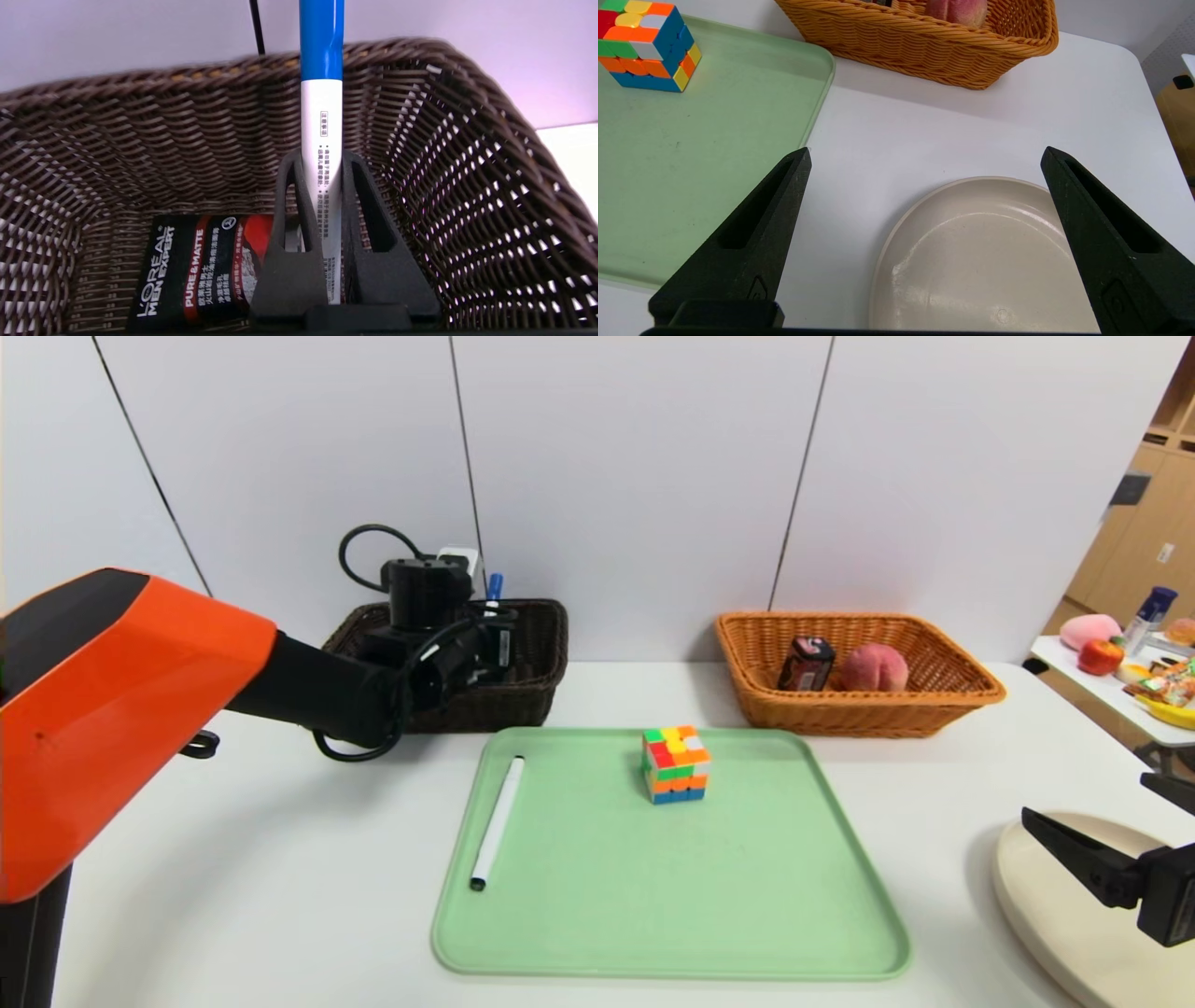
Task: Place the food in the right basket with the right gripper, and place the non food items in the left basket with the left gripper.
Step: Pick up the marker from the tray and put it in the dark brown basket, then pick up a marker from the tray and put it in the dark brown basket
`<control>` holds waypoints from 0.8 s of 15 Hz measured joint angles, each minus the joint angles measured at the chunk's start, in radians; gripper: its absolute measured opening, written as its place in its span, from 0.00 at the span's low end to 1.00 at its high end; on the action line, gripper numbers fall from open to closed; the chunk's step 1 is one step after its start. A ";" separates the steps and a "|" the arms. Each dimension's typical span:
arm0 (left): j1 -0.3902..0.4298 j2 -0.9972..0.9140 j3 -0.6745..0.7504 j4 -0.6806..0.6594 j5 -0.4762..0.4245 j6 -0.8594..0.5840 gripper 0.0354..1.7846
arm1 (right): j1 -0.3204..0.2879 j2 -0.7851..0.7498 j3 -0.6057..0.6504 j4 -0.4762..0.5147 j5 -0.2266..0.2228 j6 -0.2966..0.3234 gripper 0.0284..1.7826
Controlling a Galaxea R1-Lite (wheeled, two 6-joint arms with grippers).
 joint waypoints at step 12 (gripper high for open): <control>0.006 0.001 -0.030 -0.042 0.017 0.003 0.69 | 0.000 -0.002 0.002 -0.001 0.000 0.009 0.95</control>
